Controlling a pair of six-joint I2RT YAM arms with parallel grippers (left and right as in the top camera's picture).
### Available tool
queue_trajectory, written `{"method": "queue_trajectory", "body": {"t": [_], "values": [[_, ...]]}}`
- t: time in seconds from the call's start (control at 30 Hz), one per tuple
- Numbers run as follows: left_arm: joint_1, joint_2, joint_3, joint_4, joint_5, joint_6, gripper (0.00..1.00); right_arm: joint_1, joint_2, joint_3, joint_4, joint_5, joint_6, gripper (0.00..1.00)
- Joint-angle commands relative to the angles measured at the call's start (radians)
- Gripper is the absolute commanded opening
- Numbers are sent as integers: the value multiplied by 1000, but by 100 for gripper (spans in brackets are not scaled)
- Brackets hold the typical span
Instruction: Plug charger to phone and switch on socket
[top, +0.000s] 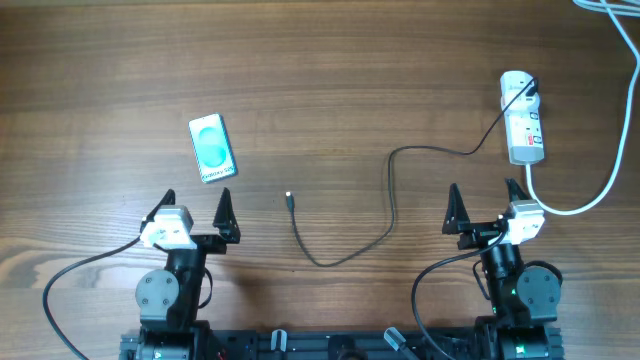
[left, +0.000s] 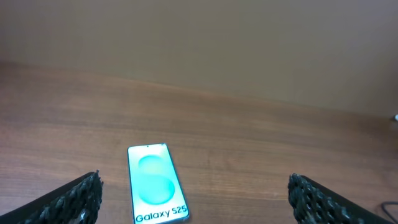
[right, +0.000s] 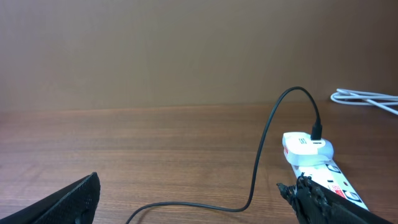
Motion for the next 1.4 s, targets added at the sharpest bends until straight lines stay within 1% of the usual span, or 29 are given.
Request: {"method": "queue_trajectory", "body": {"t": [0.0, 0.07, 0.1, 0.2, 0.23, 0.3, 0.37, 0.47, 0.53, 0.63, 0.7, 0.83, 0.9, 0.97, 1.0, 1.03, 1.1, 1.13, 1.37], "values": [[2, -7, -1, -5, -5, 27, 100, -7, -8, -1, 3, -14, -14, 100], [2, -7, -1, 35, -83, 42, 100, -7, -8, -1, 3, -14, -14, 100], [2, -7, -1, 66, -95, 42, 100, -7, -8, -1, 3, -14, -14, 100], [2, -7, 7, 243, -94, 43, 100, -7, -8, -1, 3, -14, -14, 100], [2, -7, 25, 286, -94, 59, 100, -7, -8, -1, 3, -14, -14, 100], [2, -7, 77, 294, -95, 88, 100, -7, -8, -1, 3, -14, -14, 100], [2, 6, 119, 286, -98, 87, 100, -7, -8, -1, 3, -14, -14, 100], [2, 57, 184, 285, -97, 75, 100, -7, -8, -1, 3, -14, -14, 100], [2, 102, 249, 259, -73, 43, 99, -7, -8, -1, 3, -14, -14, 100], [2, 182, 430, 85, 4, -24, 100, -7, -8, -1, 3, -14, -14, 100], [2, 267, 595, -74, 16, -25, 100, -7, -8, -1, 3, -14, -14, 100], [2, 548, 1027, -483, 15, -18, 100, -7, -8, -1, 3, -14, -14, 100], [2, 715, 1250, -689, 15, -18, 100, -7, -8, -1, 3, -14, -14, 100], [2, 954, 1547, -949, 15, -18, 100, -7, -8, -1, 3, -14, -14, 100], [2, 1056, 1666, -1050, 15, -18, 100, -7, -8, -1, 3, -14, -14, 100], [2, 1279, 1895, -1240, 15, -18, 100, -7, -8, -1, 3, -14, -14, 100], [2, 1414, 1995, -1329, 15, -18, 100, -7, -8, -1, 3, -14, -14, 100], [2, 1464, 2017, -1349, 15, -19, 100, -7, -8, -1, 3, -14, -14, 100], [2, 1740, 2023, -1324, 15, -19, 100, -7, -8, -1, 3, -14, -14, 100]]}}
